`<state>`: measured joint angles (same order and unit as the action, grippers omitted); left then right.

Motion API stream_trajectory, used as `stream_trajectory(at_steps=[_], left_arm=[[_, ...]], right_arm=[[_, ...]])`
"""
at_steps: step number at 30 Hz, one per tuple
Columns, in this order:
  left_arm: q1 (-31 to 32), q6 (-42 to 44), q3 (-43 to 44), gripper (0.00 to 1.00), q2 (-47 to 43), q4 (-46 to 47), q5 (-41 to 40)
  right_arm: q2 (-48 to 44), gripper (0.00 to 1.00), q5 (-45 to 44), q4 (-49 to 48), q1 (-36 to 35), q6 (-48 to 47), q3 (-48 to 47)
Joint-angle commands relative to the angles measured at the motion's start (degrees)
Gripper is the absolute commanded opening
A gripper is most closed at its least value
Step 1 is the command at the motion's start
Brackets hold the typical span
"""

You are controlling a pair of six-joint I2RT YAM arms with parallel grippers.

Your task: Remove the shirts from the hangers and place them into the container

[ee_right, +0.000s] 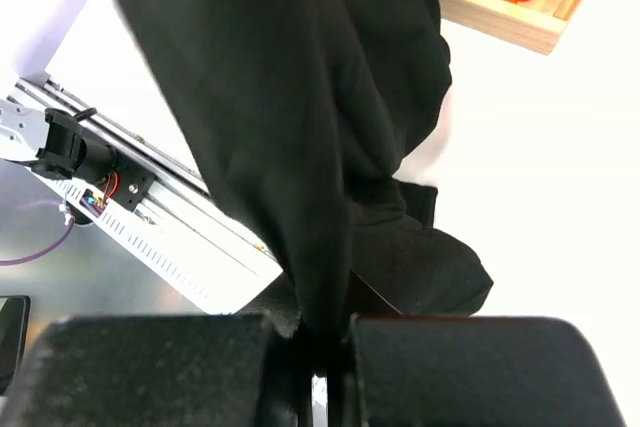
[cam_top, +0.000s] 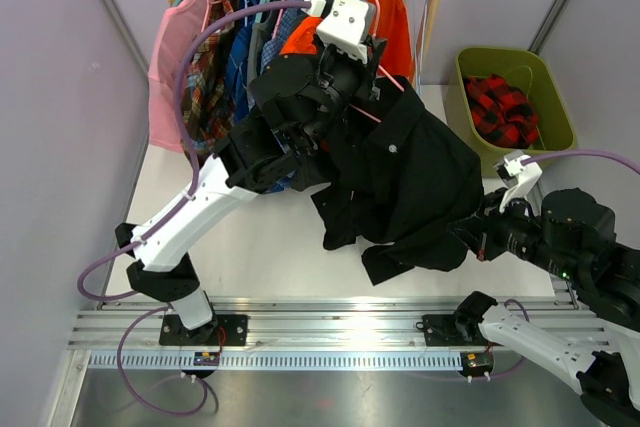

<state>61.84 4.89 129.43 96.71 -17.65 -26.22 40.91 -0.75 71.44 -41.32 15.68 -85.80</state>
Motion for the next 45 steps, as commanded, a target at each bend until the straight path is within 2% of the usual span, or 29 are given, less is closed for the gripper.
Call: stream_trajectory(at_steps=[1, 5, 9, 19, 25, 28, 31, 36, 41, 45], left_arm=[[-2.8, 5.4, 3.1, 0.00, -0.2, 8.0, -5.4], [-5.1, 8.3, 0.4, 0.00, -2.6, 9.6, -9.4], [-5.7, 14.9, -4.3, 0.00, -7.4, 15.6, -13.6], [-5.7, 21.0, -17.4, 0.00, -20.9, 23.4, -19.0], [-5.7, 20.8, -19.9, 0.00, -24.3, 23.1, -19.5], [-5.7, 18.9, -21.0, 0.00, -25.2, 20.7, -19.1], [-5.7, 14.5, -23.4, 0.00, -26.8, 18.4, -17.4], [-4.2, -2.5, -26.5, 0.00, -28.6, 6.8, -7.3], [8.0, -10.5, -37.5, 0.00, -31.1, 10.0, -4.3], [11.9, -19.9, -40.3, 0.00, -30.2, 9.2, 1.3]], right_arm=[[-1.6, 0.00, -0.9, 0.0, -0.3, 0.1, -1.8], [-3.0, 0.00, -5.3, 2.8, -0.2, 0.5, -3.5], [-3.8, 0.00, -11.4, 4.8, -0.3, 1.5, -5.1], [-2.8, 0.00, -43.6, 11.3, -0.2, 12.3, -8.5], [-3.3, 0.00, -52.4, 14.0, -0.3, 18.0, -10.6], [-3.4, 0.00, -53.1, 13.1, -0.2, 18.0, -11.1], [-2.6, 0.00, -48.6, 10.7, -0.3, 15.9, -9.4], [-1.2, 0.00, -40.3, 4.9, -0.2, 11.7, -3.0], [0.0, 0.00, -35.6, 0.2, -0.3, 9.4, 0.7], [1.1, 0.00, -34.1, -1.5, -0.2, 8.9, 1.2]])
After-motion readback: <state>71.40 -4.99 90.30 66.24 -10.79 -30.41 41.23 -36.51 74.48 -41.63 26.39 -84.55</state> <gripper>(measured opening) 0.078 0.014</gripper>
